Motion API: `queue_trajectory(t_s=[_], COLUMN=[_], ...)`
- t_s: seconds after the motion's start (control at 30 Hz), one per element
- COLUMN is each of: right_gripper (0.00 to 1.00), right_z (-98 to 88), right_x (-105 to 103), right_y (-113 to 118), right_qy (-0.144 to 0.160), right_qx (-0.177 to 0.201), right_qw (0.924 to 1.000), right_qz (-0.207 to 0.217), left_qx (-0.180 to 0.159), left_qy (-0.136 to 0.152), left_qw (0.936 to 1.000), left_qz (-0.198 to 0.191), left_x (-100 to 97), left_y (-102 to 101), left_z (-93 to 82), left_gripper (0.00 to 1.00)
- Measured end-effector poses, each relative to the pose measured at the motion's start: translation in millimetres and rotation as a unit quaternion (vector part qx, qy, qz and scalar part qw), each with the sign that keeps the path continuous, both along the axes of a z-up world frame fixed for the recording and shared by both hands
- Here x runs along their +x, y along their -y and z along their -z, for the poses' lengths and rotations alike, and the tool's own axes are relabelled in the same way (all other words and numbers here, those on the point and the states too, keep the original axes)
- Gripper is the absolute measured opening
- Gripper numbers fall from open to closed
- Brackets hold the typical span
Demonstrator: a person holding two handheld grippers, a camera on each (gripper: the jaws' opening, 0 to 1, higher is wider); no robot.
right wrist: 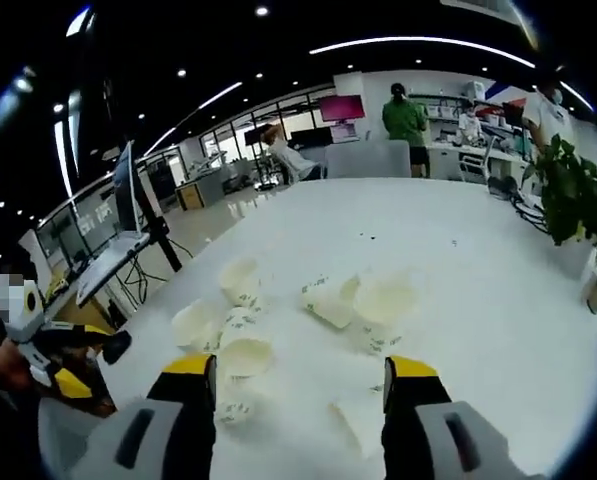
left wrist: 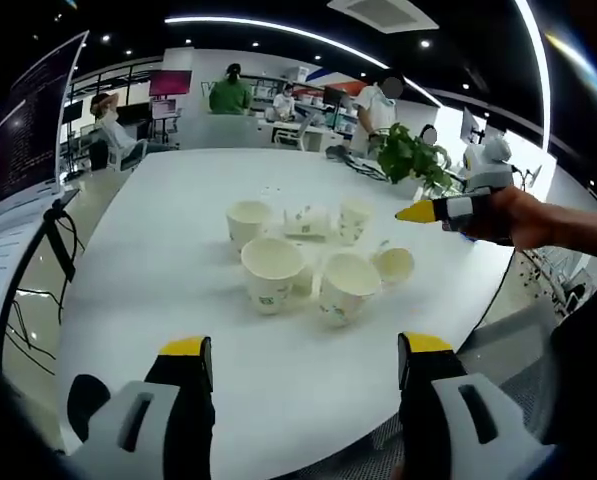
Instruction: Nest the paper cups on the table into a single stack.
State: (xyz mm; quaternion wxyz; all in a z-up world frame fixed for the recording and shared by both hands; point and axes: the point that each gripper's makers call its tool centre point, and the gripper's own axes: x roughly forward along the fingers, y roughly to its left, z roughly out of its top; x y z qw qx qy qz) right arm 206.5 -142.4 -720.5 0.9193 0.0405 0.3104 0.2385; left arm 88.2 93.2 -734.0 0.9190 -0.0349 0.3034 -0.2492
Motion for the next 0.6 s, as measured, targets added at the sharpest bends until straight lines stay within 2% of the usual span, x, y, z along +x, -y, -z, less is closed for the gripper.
queue_trajectory(t_s=[0.1, 0.17, 0.2, 0.3, 0.33, 0.37, 0.47, 0.6], right_gripper=[0.67, 0.69, 0.71, 0.69, 0.69, 0.69, 0.68, 0.68], right_z=[3.0, 5.3, 5.4, 6.6, 5.7, 6.7, 12.8, 16.7], right_x=[14.9, 17.2, 29.5, 43.4, 32.6, 35.5, 52.8, 65.9], right_y=[13.4, 14.5, 19.2, 26.5, 16.9, 18.3, 28.4, 32.7], right_qy=[-0.017, -0.038, -0.038, -0.040, -0.043, -0.046, -0.060, -0.079], right_qx=[-0.005, 0.012, 0.019, 0.016, 0.013, 0.010, -0.002, -0.010], right_qw=[0.9998, 0.9992, 0.9990, 0.9989, 0.9988, 0.9987, 0.9978, 0.9964], right_qz=[0.009, 0.011, 0.014, 0.019, 0.019, 0.019, 0.026, 0.031], left_qx=[0.000, 0.002, 0.003, 0.004, 0.004, 0.004, 0.004, 0.004], left_qy=[-0.001, -0.002, -0.002, -0.004, -0.005, -0.006, -0.008, -0.009], left_qw=[1.0000, 1.0000, 1.0000, 1.0000, 1.0000, 1.0000, 1.0000, 0.9999], left_qz=[-0.002, -0.002, -0.001, -0.001, -0.002, -0.002, -0.003, -0.002], left_x=[1.5, 1.3, 1.2, 1.1, 1.3, 1.3, 2.0, 2.3], left_y=[-2.1, -2.6, -2.8, -4.4, -5.0, -5.1, -6.7, -6.6], left_z=[1.1, 1.3, 1.6, 3.0, 3.4, 3.5, 4.7, 5.3], left_gripper=[0.75, 0.75, 0.75, 0.75, 0.75, 0.75, 0.75, 0.75])
